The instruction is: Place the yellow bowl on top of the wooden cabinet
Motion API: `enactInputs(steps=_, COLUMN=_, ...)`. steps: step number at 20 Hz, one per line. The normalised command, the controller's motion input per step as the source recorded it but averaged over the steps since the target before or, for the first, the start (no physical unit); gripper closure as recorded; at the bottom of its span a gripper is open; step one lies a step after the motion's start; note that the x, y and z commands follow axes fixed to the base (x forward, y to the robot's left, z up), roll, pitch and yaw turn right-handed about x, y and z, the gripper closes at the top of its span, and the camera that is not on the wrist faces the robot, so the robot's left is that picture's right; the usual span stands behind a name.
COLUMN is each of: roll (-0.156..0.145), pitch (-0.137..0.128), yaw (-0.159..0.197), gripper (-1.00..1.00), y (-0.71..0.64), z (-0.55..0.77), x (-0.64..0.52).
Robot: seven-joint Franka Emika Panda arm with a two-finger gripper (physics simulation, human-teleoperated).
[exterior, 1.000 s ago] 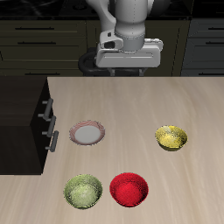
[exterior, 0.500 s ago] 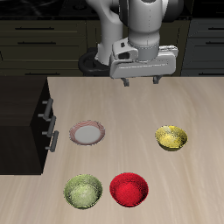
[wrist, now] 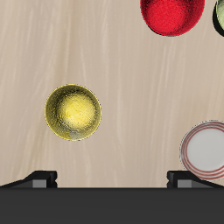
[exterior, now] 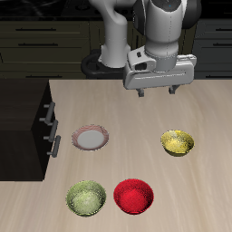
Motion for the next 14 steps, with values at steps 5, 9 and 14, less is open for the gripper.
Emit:
enactInputs(steps=5, roll=0.001, pitch=-0.005, yaw=0.026, gripper=-1.00, y=0.20, z=-0.07, x=0.12)
enactInputs(steps=9, roll=0.003, pitch=0.008, yaw=0.017, gripper=-1.00, y=0.33, z=-0.08, x=0.18)
enactInputs(steps=14, roll=-0.037, pitch=-0.019, yaw=0.017, gripper=-1.00, y=0.18, z=-0.05, x=0.26)
